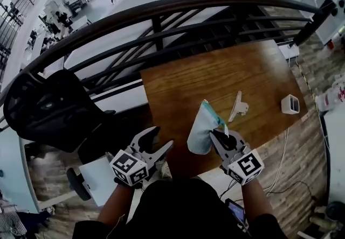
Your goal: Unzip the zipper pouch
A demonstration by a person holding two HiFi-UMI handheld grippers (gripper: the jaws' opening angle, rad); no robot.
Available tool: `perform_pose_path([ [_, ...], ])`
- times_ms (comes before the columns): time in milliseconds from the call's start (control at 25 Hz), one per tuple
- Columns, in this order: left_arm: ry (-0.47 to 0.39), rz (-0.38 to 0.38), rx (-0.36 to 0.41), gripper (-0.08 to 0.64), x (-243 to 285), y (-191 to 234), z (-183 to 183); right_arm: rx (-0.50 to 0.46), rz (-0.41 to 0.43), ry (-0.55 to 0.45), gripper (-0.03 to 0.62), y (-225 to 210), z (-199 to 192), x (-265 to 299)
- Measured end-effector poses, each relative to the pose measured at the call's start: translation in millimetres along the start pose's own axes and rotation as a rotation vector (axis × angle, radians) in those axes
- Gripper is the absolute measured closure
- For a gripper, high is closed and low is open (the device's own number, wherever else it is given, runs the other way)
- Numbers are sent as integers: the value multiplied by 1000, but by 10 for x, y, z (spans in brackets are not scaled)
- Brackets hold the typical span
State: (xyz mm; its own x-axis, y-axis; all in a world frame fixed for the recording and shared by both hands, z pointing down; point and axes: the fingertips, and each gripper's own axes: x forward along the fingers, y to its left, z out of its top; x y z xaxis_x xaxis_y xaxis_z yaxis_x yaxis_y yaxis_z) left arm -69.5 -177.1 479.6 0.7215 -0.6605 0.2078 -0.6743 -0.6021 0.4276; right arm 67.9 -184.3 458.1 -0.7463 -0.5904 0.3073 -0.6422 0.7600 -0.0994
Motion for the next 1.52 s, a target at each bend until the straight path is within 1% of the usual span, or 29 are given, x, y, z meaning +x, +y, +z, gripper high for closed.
perform_pose_path([
  [120, -5, -11, 4, 281, -4, 18, 49, -133, 0, 38, 594, 101, -66, 31],
  [200, -7, -12, 5, 282, -34, 4, 52, -175, -16, 89, 594, 123, -259, 96],
  [440, 24, 3, -13, 284, -172, -35, -105, -201, -34, 186, 594, 205, -788, 220],
  [560, 67, 4, -27, 284, -153, 36, -287, -206, -20, 175, 594, 268, -790, 186],
  [640, 87, -21, -68, 284, -92, 107, -406, -219, -5, 136, 594, 314, -649, 129],
  [720, 84, -75, -131, 284, -5, 152, -449, -268, 27, 75, 594, 373, -412, 43],
  [760, 78, -107, -148, 284, 40, 155, -436, -294, 44, 43, 594, 409, -277, -12],
  [800, 71, -142, -150, 284, 86, 140, -405, -306, 54, 12, 594, 442, -141, -74],
  [840, 65, -177, -140, 284, 131, 111, -361, -294, 53, -27, 594, 469, 0, -135],
  [920, 55, -246, -119, 284, 220, 33, -263, -232, 28, -104, 594, 501, 243, -256],
  [960, 50, -278, -118, 284, 268, -6, -215, -218, 14, -115, 594, 506, 308, -315],
  [1080, 47, -366, -138, 284, 423, -92, -120, -239, -20, -98, 594, 498, 364, -459],
  [1200, 66, -446, -171, 283, 569, -187, -130, -255, -42, -90, 594, 491, 369, -529],
  [1400, 25, -569, -317, 282, 702, -402, -173, -249, -69, -83, 594, 505, 404, -641],
  [1520, 2, -634, -356, 292, 707, -539, -113, -229, -81, -100, 594, 476, 451, -703],
])
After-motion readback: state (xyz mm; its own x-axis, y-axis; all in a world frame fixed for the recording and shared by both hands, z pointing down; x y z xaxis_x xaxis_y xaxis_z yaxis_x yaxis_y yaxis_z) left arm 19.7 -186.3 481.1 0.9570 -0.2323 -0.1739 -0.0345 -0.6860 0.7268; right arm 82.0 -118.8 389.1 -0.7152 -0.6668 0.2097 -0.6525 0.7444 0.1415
